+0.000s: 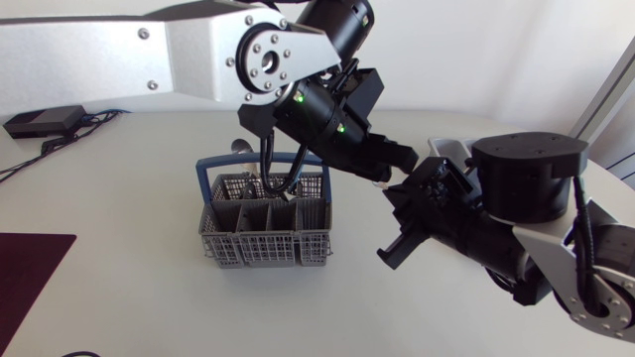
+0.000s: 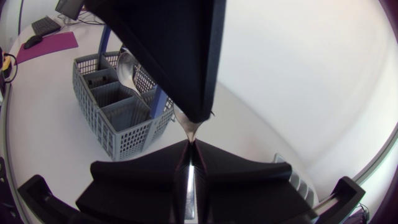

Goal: Sort the cutlery from the basket into the organizer compartments.

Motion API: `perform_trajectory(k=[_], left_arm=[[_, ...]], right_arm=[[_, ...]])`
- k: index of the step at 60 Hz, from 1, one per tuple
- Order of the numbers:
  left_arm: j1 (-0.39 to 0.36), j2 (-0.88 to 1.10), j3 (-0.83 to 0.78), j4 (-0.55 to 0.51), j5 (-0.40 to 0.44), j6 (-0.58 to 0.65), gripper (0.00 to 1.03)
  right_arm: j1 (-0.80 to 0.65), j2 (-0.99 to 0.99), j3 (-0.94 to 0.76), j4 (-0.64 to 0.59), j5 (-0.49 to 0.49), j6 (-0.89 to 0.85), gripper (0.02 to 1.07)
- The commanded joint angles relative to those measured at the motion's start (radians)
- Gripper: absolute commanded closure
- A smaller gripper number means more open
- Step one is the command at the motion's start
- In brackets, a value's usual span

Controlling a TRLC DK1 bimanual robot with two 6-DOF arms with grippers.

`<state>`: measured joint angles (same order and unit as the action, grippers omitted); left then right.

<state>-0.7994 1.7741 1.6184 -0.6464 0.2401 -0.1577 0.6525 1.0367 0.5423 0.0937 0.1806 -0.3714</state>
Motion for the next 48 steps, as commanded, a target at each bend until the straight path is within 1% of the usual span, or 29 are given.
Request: perform_trajectory(k=[1, 7, 11, 14, 19, 24, 28, 32, 38, 43, 48], left_arm=[[-0.001, -0.016, 0.051, 0.007, 0.021, -0.017, 0.52], [0.017, -0.028, 0.061, 0.014, 0.021, -0.019, 0.45], [0.032, -0.042, 0.072, 0.024, 0.021, -0.019, 0.40], [0.052, -0.058, 0.081, 0.033, 0.021, -0.019, 0.38], [0.089, -0.081, 0.101, 0.053, 0.016, -0.011, 0.36], [0.134, -0.093, 0.129, 0.053, 0.011, -0.003, 0.35], [0.169, -0.107, 0.146, 0.053, -0.021, 0.027, 0.35], [0.206, -0.120, 0.152, 0.053, -0.021, 0.055, 0.35], [0.259, -0.134, 0.161, 0.027, -0.024, 0.115, 0.35], [0.279, -0.153, 0.150, -0.013, -0.038, 0.195, 0.35], [0.305, -0.191, 0.101, -0.022, -0.050, 0.261, 0.35]], right_arm=[[-0.007, -0.030, -0.013, -0.022, -0.018, -0.012, 1.01], [-0.007, -0.055, -0.022, -0.049, -0.030, -0.015, 1.01], [-0.017, -0.076, -0.033, -0.072, -0.055, -0.017, 1.01], [-0.044, -0.090, -0.036, -0.098, -0.089, -0.023, 1.01], [-0.100, -0.118, -0.045, -0.130, -0.155, -0.040, 1.01], [-0.189, -0.141, -0.045, -0.187, -0.251, -0.066, 1.01], [-0.275, -0.158, -0.045, -0.224, -0.332, -0.095, 1.01], [-0.363, -0.161, -0.042, -0.255, -0.406, -0.143, 1.01], [-0.536, -0.144, -0.022, -0.305, -0.566, -0.221, 1.01], [-0.648, -0.110, 0.005, -0.345, -0.655, -0.290, 1.01], [-0.743, -0.067, 0.028, -0.368, -0.721, -0.373, 1.01]])
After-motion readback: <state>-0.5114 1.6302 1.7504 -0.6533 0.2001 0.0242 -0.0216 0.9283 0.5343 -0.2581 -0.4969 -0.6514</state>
